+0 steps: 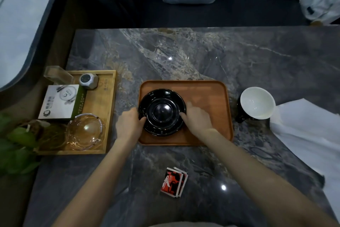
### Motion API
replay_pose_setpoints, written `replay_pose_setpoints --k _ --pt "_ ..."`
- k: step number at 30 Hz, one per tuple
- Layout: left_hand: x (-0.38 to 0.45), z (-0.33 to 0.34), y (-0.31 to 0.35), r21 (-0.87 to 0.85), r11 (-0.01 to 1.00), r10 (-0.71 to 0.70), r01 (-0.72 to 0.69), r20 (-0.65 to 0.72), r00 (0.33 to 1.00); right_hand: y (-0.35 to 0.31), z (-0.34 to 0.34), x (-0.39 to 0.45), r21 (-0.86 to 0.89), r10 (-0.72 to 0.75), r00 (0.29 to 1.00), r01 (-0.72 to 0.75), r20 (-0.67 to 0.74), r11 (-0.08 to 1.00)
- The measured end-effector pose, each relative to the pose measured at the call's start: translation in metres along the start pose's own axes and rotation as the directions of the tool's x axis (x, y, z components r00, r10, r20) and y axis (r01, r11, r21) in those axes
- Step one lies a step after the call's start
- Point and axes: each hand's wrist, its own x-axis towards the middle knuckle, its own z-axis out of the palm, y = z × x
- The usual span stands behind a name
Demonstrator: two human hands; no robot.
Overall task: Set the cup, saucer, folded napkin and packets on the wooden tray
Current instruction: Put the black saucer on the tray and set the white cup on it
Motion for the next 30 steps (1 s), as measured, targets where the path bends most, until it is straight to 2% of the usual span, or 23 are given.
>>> replay_pose_setpoints --k 3,7,13,17,20,25,28,30 --pt "-0.002 -0.006 0.009 0.193 0.975 0.108 -0.112 0.031 0.994 -0.003 -0.003 -0.001 -0.197 -0.111 0.994 0.112 0.014 0.974" --pt "-0.009 -0.011 0.021 0.193 0.959 0.205 -0.207 0.034 0.978 0.004 -0.017 -0.006 -0.263 -0.143 0.984 0.167 0.106 0.95" --pt "-0.037 -0.013 0.054 0.106 0.927 0.369 -0.36 -0.074 0.927 0.028 -0.044 -0.031 -0.172 -0.285 0.951 0.303 0.121 0.937" --pt "-0.06 -0.004 0.09 0.07 0.896 0.445 -0.439 -0.134 0.886 0.059 -0.067 -0.054 -0.099 -0.344 0.939 0.345 0.03 0.933" --pt "-0.077 0.008 0.122 0.028 0.882 0.467 -0.47 -0.167 0.868 0.092 -0.082 -0.07 -0.05 -0.318 0.946 0.315 -0.068 0.948" --pt "-0.099 0.03 0.168 -0.112 0.832 0.513 -0.544 -0.221 0.83 0.149 -0.107 -0.083 0.065 -0.158 0.961 0.176 -0.226 0.982" --pt "-0.108 0.047 0.194 -0.213 0.825 0.49 -0.523 -0.19 0.85 0.184 -0.118 -0.085 0.188 -0.029 0.95 0.091 -0.311 0.978" --pt "-0.113 0.06 0.209 -0.246 0.835 0.47 -0.492 -0.145 0.871 0.203 -0.122 -0.081 0.284 0.046 0.949 0.047 -0.313 0.958"
